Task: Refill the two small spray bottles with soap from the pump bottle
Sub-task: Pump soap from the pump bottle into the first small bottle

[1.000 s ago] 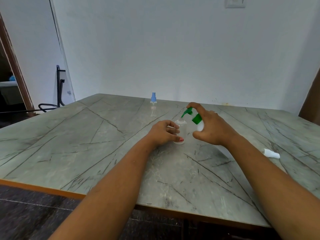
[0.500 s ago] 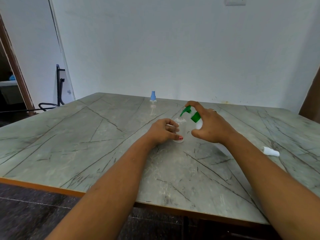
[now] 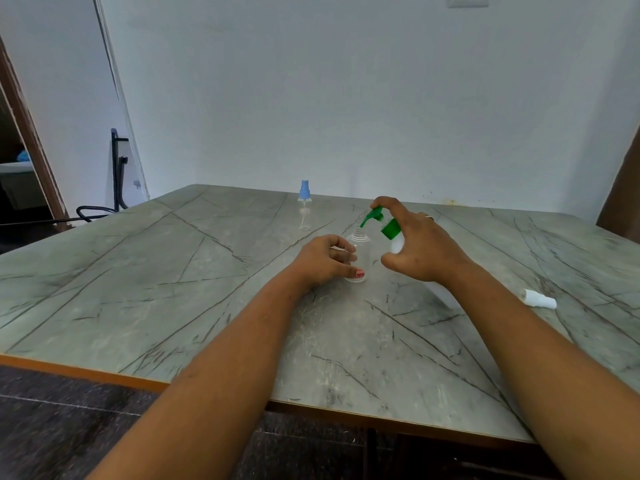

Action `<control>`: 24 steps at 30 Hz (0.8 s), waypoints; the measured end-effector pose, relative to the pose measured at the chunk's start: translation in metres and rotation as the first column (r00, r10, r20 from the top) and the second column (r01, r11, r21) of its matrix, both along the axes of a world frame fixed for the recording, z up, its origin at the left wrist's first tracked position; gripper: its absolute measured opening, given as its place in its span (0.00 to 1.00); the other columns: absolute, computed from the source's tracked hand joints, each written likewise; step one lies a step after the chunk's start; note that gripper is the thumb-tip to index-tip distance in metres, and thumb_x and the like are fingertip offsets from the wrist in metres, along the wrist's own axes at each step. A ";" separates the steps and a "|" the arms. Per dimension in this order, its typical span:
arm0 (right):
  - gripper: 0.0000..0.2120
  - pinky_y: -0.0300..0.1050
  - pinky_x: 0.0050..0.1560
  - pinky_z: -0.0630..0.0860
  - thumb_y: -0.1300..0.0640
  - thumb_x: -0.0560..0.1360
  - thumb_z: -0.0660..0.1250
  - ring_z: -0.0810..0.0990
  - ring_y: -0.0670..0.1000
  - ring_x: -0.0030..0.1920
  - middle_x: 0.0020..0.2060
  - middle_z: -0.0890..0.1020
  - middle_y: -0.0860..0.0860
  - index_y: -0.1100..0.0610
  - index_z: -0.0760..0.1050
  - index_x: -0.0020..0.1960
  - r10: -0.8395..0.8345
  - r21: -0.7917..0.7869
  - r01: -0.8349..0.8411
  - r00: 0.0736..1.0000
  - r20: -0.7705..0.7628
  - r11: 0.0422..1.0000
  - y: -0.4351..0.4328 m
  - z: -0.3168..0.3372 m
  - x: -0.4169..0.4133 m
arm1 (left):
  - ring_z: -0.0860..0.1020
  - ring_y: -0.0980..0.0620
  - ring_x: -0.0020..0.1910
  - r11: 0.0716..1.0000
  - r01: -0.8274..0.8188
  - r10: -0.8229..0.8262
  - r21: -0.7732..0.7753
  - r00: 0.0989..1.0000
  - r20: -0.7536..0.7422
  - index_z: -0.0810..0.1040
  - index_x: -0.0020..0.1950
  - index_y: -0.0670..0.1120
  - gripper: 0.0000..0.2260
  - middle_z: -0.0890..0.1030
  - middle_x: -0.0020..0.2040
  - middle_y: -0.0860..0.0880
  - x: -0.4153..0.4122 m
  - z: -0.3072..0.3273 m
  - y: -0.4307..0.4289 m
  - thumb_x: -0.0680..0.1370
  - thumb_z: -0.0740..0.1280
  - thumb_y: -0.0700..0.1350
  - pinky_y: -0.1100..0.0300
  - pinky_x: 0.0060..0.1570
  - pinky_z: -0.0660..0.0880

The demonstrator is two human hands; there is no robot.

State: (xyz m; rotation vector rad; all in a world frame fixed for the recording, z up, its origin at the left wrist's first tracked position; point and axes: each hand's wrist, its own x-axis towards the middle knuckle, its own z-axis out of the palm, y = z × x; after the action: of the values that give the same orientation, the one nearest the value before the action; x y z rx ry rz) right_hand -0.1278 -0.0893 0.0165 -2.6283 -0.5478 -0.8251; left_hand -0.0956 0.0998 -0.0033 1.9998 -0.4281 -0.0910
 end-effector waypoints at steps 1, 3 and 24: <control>0.38 0.40 0.37 0.73 0.52 0.64 0.72 0.73 0.52 0.42 0.47 0.73 0.46 0.38 0.55 0.66 -0.005 0.001 0.005 1.000 -0.003 1.000 0.000 0.001 -0.001 | 0.78 0.52 0.51 1.000 0.000 0.000 0.000 1.000 0.002 0.74 0.47 0.52 0.15 0.80 0.57 0.48 0.000 0.000 0.000 0.67 0.76 0.41 0.59 0.51 0.73; 0.37 0.44 0.39 0.76 0.52 0.64 0.71 0.73 0.53 0.43 0.47 0.73 0.47 0.38 0.55 0.66 -0.016 0.001 0.016 1.000 -0.002 1.000 0.001 0.001 -0.003 | 0.78 0.53 0.50 1.000 0.000 0.000 0.002 1.000 0.007 0.74 0.47 0.52 0.15 0.81 0.57 0.48 -0.001 0.000 -0.001 0.68 0.76 0.41 0.60 0.50 0.73; 0.38 0.44 0.38 0.77 0.50 0.64 0.71 0.72 0.52 0.44 0.53 0.76 0.49 0.37 0.55 0.67 -0.052 -0.062 0.053 0.999 0.017 0.997 0.001 -0.002 -0.001 | 0.80 0.53 0.50 0.999 -0.023 0.025 -0.029 0.996 0.085 0.74 0.49 0.52 0.16 0.81 0.55 0.49 0.000 -0.006 0.000 0.67 0.76 0.44 0.65 0.46 0.74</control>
State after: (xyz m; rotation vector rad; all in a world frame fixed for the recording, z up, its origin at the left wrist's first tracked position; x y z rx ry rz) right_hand -0.1291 -0.0884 0.0150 -2.7055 -0.5186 -0.8579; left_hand -0.0954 0.0995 -0.0089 1.9855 -0.4574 0.0162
